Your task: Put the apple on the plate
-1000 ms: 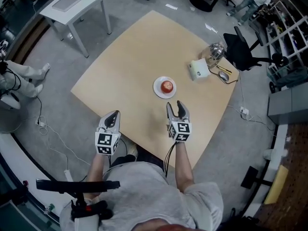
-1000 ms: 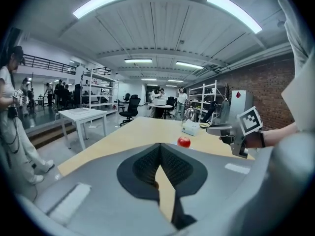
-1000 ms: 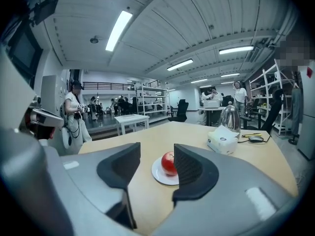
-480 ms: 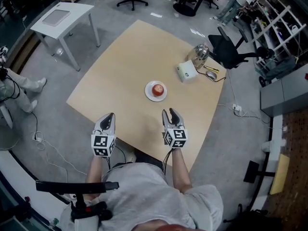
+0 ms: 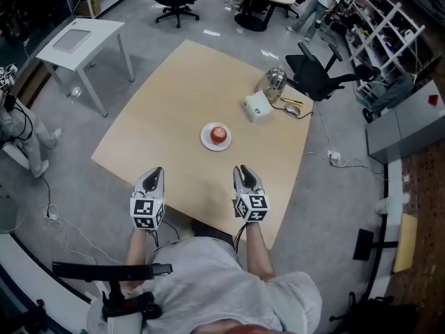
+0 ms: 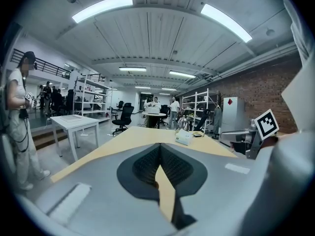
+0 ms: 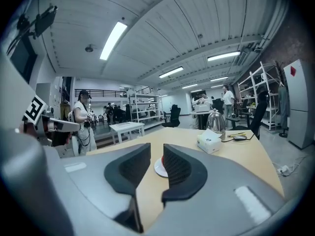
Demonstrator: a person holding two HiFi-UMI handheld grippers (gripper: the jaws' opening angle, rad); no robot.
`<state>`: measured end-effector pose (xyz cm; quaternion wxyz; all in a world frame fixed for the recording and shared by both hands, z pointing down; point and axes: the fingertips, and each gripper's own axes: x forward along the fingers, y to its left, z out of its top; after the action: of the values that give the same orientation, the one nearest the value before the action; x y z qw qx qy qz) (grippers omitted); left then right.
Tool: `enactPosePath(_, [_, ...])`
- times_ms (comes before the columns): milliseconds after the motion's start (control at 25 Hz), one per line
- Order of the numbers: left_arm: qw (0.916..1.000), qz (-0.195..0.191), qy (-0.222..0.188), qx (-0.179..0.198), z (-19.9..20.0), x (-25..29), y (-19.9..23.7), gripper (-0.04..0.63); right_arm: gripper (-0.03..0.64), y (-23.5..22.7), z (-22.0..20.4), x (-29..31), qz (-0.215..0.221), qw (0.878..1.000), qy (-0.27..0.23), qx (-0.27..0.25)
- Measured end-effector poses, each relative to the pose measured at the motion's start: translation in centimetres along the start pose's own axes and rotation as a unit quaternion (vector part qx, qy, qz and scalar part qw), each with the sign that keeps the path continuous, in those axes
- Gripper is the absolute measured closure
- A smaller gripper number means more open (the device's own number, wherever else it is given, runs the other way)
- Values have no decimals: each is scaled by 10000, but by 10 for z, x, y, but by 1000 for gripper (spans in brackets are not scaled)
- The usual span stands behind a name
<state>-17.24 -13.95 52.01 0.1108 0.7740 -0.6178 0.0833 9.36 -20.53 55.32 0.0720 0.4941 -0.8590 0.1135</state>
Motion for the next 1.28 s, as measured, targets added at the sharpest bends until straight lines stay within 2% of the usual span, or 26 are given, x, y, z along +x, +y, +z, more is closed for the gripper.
enactPosePath(480, [9999,-66,-109,87,15,-32,-22,575,578,9,6,-58,-71,9999,-108,14])
enactPosePath(880, [9996,-175,-196,138,16,-29,-27,575,611,13,3,-68,-120,9998,-168,-7])
enactPosePath(1280, [9994,-236,-188,164,13,-28,-30,575,611,17,-3,-70,-1,9999,-105,-103])
